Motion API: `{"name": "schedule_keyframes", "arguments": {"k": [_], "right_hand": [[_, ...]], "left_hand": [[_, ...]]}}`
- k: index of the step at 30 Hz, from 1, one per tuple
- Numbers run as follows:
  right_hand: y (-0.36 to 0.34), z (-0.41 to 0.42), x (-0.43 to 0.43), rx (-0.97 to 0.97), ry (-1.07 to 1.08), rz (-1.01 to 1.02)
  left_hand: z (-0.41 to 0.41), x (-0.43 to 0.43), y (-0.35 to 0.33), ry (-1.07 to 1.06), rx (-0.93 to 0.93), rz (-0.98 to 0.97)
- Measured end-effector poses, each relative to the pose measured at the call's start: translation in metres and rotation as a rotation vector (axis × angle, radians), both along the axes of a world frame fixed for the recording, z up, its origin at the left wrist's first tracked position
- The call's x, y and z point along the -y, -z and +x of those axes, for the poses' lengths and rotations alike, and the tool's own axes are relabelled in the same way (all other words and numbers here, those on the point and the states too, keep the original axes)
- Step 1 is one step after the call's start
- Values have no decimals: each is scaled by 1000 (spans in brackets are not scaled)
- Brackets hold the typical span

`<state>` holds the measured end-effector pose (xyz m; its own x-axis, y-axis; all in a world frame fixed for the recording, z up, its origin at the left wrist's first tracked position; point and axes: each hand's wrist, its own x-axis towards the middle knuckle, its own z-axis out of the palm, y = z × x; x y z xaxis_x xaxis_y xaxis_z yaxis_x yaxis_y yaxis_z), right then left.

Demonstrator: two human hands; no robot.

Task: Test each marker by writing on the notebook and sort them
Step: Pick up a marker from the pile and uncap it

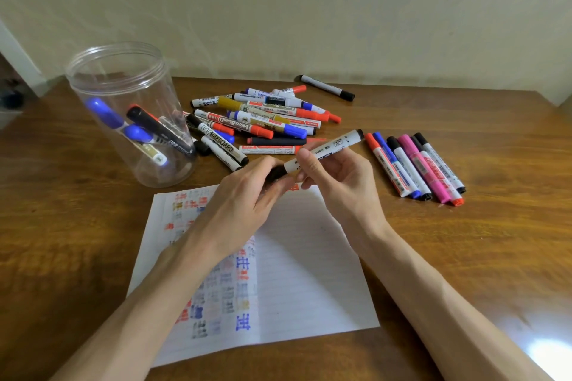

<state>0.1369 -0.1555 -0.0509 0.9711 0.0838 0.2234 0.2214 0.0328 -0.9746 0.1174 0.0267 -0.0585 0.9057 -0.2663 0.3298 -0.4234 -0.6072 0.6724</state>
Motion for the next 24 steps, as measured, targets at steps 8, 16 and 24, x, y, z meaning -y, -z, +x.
{"name": "schedule_keyframes", "arguments": {"k": [8, 16, 24], "right_hand": [[-1, -4, 0, -23, 9, 51], [-2, 0, 7, -11, -43, 19], [-3, 5, 13, -43, -106, 22]], "left_hand": [[0, 1, -2, -7, 110, 74], [-2, -1, -8, 90, -44, -41], [-1, -3, -9, 108, -106, -76]]}}
